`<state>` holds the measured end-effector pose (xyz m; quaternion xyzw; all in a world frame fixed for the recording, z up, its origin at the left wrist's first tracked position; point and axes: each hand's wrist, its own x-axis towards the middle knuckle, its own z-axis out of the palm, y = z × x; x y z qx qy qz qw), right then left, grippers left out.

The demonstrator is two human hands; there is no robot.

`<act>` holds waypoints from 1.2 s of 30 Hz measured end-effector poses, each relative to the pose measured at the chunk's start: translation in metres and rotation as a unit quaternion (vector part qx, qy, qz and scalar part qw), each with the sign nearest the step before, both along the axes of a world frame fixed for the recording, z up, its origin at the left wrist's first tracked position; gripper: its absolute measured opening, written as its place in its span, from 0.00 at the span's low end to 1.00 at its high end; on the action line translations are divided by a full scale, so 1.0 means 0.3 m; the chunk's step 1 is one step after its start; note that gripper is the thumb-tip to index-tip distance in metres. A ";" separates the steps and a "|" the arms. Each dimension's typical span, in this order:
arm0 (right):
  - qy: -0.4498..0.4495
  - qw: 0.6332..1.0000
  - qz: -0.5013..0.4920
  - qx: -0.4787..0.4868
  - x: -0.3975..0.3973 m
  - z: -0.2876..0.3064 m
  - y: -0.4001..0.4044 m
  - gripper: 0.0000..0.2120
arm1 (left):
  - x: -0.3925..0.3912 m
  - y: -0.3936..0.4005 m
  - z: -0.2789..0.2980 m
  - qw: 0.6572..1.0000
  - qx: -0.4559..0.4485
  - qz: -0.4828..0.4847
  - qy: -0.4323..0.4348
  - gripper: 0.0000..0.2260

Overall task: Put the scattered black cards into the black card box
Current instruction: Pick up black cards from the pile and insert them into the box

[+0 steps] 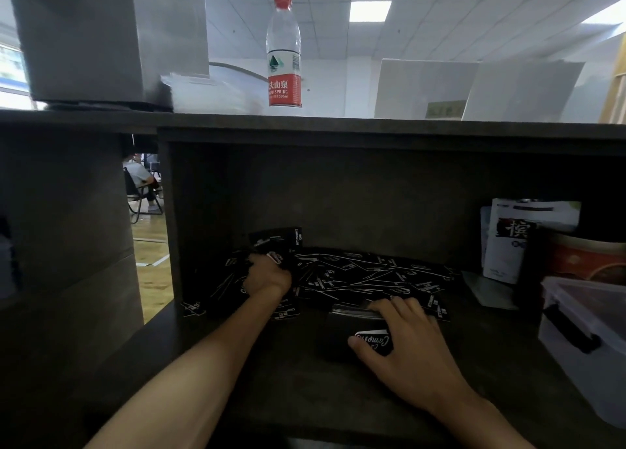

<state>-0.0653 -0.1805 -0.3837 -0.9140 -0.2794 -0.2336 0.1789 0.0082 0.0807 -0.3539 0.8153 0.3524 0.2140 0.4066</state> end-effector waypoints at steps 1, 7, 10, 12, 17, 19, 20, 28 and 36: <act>-0.001 1.000 -0.001 0.001 -0.001 -0.001 0.001 0.28 | -0.018 0.018 -0.002 0.999 -0.027 -0.002 -0.034 0.28; -0.002 1.000 -0.002 0.001 -0.003 0.000 0.000 0.29 | -0.132 0.092 -0.001 0.985 -0.008 -0.121 -0.123 0.05; -0.004 1.000 -0.002 0.003 -0.001 0.001 0.002 0.29 | -0.185 0.103 -0.005 0.961 -0.035 -0.252 -0.106 0.12; -0.007 1.000 -0.003 0.007 0.000 0.000 0.001 0.28 | -0.204 0.111 -0.025 0.953 0.055 -0.292 -0.051 0.13; -0.013 1.000 -0.001 0.011 0.000 -0.003 0.002 0.27 | -0.233 0.107 -0.042 0.949 0.222 -0.203 -0.093 0.09; -0.012 1.000 0.006 0.012 0.001 -0.003 0.001 0.27 | -0.257 0.081 -0.020 0.937 0.215 -0.233 -0.145 0.09; -0.012 1.000 0.012 0.013 0.002 -0.005 0.000 0.28 | -0.271 0.062 -0.010 0.924 0.223 -0.267 -0.160 0.09; -0.032 0.997 0.061 0.030 -0.004 -0.011 -0.009 0.27 | -0.357 -0.087 0.022 0.842 0.174 -0.490 -0.141 0.08; -0.002 0.999 0.049 0.022 -0.013 0.006 0.000 0.31 | -0.306 0.045 -0.013 0.901 0.295 -0.317 -0.022 0.16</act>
